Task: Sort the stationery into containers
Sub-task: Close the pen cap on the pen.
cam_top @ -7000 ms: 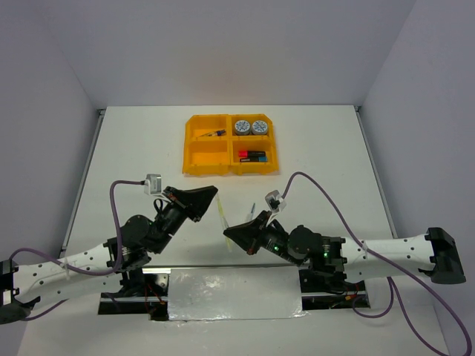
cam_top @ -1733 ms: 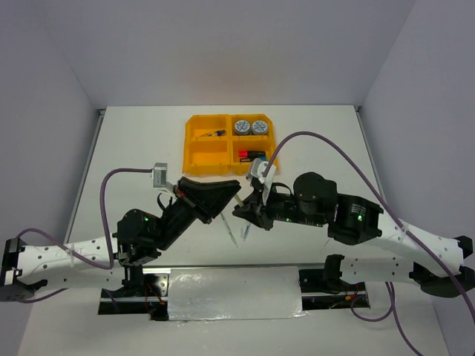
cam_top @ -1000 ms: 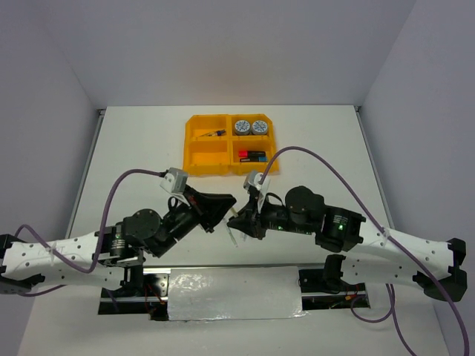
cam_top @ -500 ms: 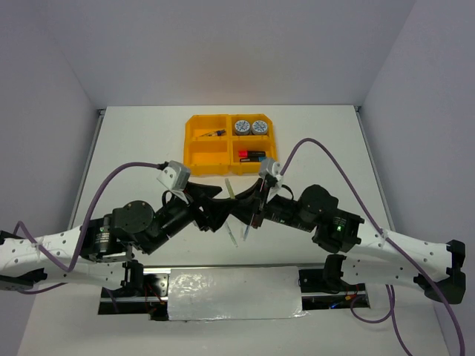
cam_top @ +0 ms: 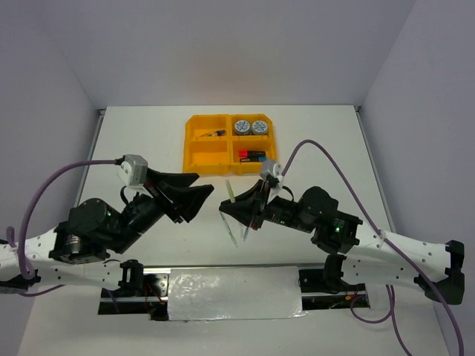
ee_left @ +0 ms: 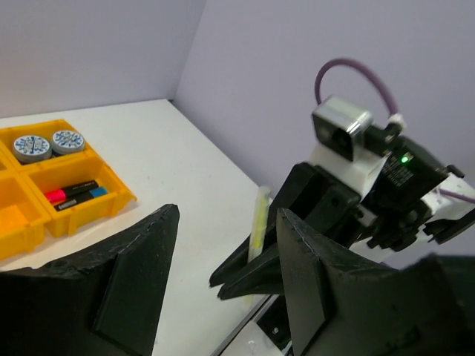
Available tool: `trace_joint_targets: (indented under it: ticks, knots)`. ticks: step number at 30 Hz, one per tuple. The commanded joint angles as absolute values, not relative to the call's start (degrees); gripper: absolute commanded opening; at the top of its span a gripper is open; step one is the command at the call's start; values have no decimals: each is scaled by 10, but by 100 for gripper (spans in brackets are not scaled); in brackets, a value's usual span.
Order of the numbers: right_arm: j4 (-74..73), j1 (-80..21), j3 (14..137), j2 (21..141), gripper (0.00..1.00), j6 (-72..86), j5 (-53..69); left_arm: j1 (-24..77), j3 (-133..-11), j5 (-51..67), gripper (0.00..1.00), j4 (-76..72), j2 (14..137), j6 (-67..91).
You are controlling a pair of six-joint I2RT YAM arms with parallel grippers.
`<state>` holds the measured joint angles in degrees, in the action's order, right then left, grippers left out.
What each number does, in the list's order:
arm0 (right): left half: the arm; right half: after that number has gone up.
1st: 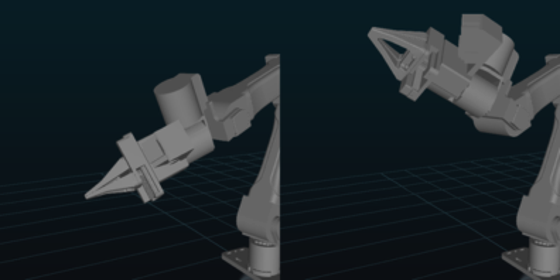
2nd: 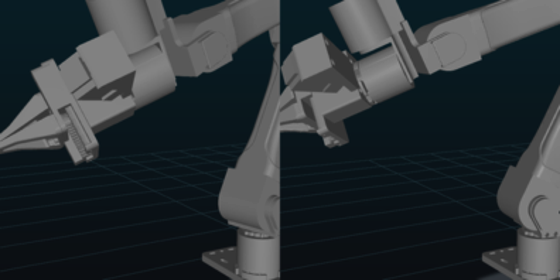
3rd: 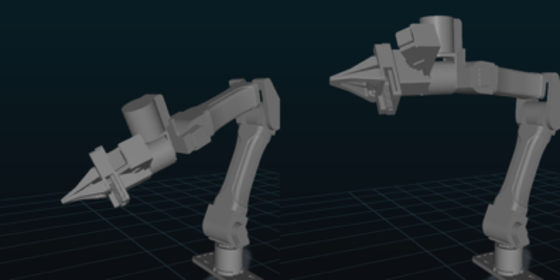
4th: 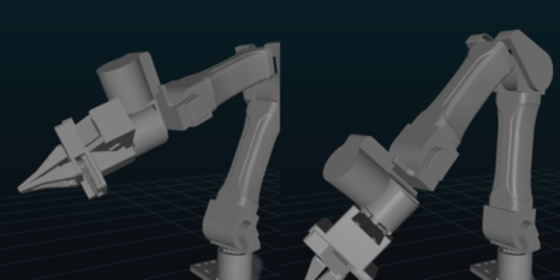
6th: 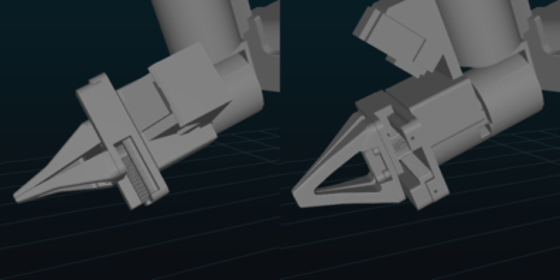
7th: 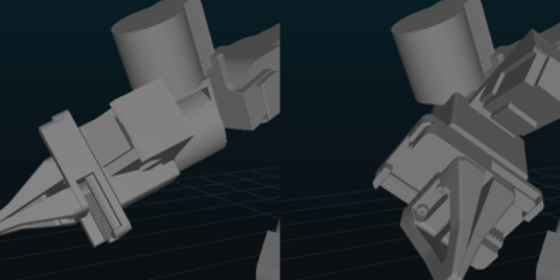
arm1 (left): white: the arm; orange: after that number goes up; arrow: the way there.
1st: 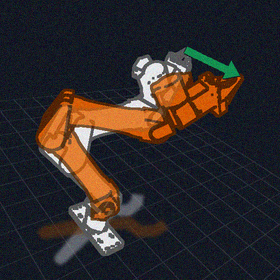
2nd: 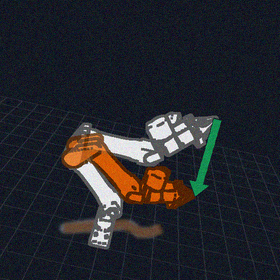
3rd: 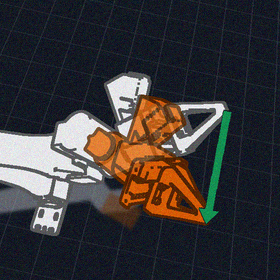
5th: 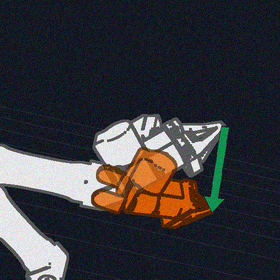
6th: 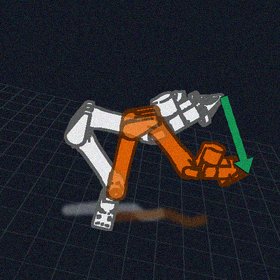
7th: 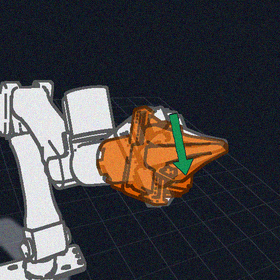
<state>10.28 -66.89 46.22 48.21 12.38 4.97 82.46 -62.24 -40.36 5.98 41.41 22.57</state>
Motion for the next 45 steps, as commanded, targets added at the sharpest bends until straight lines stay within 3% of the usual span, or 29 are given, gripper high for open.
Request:
trace_joint_targets:
  ticks: [1,18,23,32,38,45]
  knots:
    - [139,-667,463,495,0,133,67,829,-649,-405,67,16,414,195]
    - [142,-667,479,512,0,133,76,816,-653,-415,59,19,482,225]
    - [142,-667,478,513,0,133,75,802,-645,-399,44,17,485,239]
    - [135,-666,486,501,0,129,56,791,-619,-376,35,13,483,263]
    - [132,-667,500,504,0,123,49,791,-610,-356,0,14,483,274]
    - [122,-666,553,528,0,106,34,791,-598,-331,0,27,502,293]
